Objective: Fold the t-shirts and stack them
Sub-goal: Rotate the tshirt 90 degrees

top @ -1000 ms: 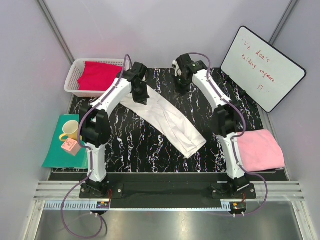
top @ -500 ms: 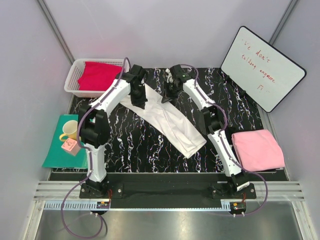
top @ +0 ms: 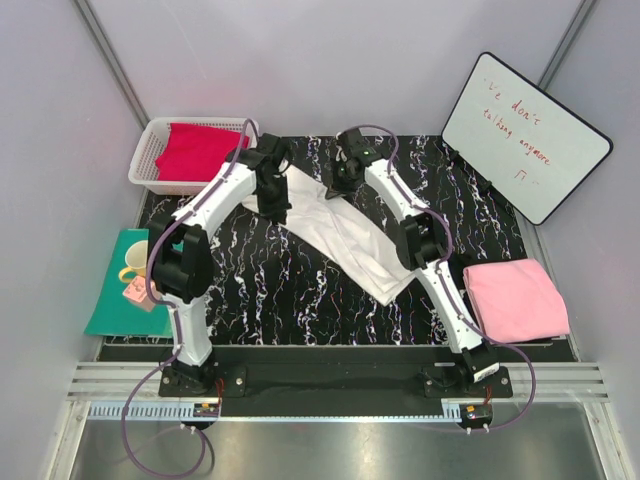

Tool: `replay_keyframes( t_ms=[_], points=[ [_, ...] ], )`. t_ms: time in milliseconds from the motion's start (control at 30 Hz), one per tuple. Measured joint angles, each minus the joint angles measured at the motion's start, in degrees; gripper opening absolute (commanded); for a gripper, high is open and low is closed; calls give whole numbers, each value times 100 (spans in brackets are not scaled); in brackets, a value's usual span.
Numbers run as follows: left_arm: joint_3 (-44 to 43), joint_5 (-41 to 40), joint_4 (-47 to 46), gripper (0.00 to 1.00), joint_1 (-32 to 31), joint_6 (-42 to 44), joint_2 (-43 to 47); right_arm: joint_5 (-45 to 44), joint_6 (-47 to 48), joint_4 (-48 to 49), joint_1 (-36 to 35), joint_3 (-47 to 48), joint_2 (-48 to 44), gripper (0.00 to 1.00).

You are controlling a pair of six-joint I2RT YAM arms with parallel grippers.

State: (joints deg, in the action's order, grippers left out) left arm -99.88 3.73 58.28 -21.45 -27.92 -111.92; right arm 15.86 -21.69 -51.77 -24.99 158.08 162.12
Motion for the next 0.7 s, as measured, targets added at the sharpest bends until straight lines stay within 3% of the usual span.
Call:
replay_keyframes(
  t_ms=[167,433,700],
  points=[
    [170,136,24,0,0,114,57,-304,-289,356,251,-402,-190,0],
    [127,328,39,0,-116,313,-20,-577,-527,638,1436,-1746,-949,0],
    [-752,756,76,0,-610,682,-761,-769,-273,592,1698,-2782,-1598,0]
  ],
)
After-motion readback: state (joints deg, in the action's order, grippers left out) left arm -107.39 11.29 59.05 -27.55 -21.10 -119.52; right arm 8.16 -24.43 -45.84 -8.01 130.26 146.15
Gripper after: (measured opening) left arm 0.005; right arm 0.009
